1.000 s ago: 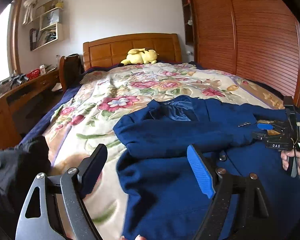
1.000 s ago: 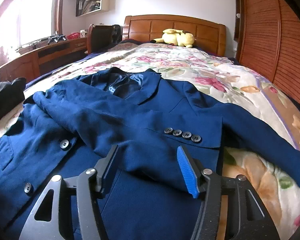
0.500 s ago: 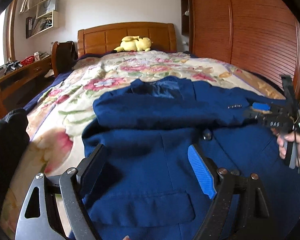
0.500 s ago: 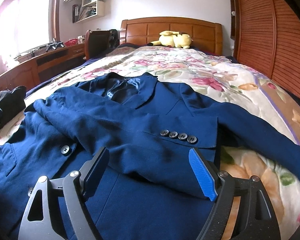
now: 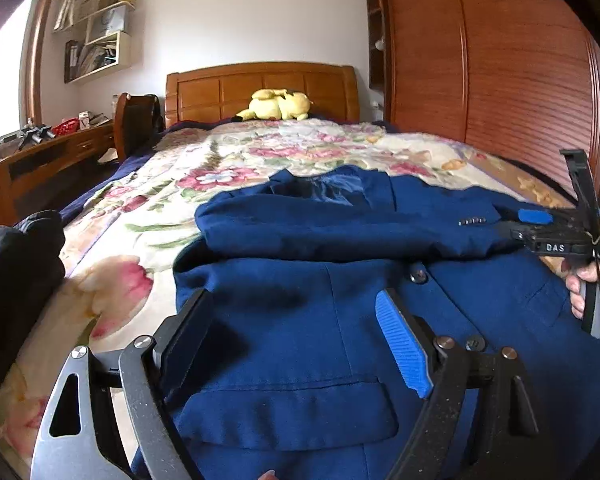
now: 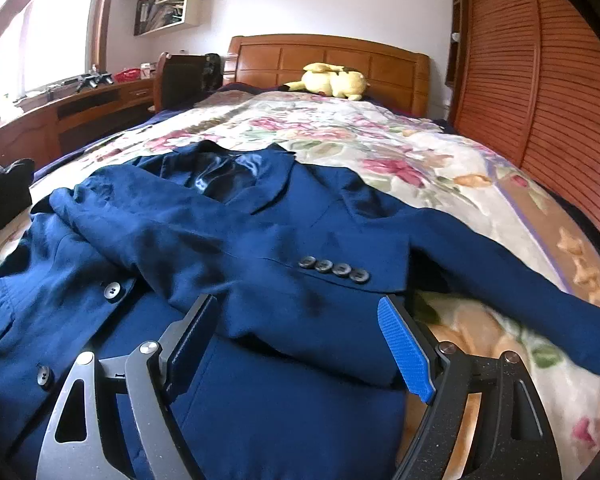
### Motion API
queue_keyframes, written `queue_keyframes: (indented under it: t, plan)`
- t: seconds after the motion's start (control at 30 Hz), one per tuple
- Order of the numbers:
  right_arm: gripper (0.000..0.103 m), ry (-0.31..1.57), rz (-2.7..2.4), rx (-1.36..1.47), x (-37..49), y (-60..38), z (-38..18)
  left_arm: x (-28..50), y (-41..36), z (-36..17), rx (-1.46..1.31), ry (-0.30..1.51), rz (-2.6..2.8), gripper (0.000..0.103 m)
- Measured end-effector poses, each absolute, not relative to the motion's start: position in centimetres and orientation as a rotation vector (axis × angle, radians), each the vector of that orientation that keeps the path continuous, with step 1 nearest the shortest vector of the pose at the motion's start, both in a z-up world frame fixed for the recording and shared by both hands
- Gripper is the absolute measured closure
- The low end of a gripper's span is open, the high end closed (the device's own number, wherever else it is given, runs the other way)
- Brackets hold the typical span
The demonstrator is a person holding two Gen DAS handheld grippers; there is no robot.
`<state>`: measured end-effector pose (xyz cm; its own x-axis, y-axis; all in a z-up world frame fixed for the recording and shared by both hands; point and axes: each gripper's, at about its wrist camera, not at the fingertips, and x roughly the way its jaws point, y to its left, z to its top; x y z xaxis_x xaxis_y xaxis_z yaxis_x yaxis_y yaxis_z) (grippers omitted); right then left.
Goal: Fold large clothes
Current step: 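Open the left gripper and move both grippers back over the jacket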
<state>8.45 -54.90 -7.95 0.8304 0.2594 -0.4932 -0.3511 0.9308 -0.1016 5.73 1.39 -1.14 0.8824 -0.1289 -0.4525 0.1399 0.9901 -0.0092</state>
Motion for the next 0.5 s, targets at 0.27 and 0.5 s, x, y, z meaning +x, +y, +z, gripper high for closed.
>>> queue_keyframes:
  t: [0.27,0.5]
  plan:
    - [0.020,0.513,0.269,-0.176,6.5,-59.3,-6.7,5.1,1.9,-0.8,0.001,0.424,-0.135,0.019]
    - [0.020,0.540,0.095,-0.168,6.6,-67.9,-5.7,5.0,1.8,-0.8,0.003,0.415,-0.136,0.019]
